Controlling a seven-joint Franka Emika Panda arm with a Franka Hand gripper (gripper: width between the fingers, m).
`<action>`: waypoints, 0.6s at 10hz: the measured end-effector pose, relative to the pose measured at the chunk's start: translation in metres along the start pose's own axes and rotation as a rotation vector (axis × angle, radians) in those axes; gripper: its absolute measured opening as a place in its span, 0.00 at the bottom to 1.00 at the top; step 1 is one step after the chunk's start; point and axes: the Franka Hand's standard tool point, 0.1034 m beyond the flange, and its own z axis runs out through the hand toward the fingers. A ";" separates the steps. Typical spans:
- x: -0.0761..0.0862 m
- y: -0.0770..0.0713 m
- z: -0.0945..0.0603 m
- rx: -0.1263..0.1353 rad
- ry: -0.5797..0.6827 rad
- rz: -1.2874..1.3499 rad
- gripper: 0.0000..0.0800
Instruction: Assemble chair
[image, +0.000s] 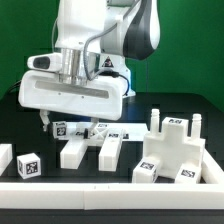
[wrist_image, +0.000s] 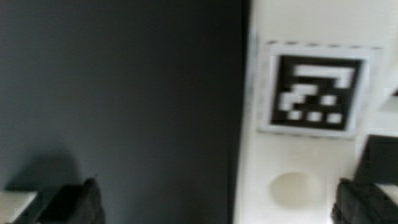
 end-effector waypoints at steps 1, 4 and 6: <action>0.009 0.000 -0.009 -0.018 0.083 -0.021 0.81; 0.004 -0.002 -0.009 0.016 0.065 -0.069 0.81; 0.004 -0.002 -0.009 0.015 0.069 -0.070 0.81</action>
Offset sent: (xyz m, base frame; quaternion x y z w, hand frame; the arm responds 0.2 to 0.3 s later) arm 0.0000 0.0000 0.0000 0.0000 0.0000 0.0000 1.0000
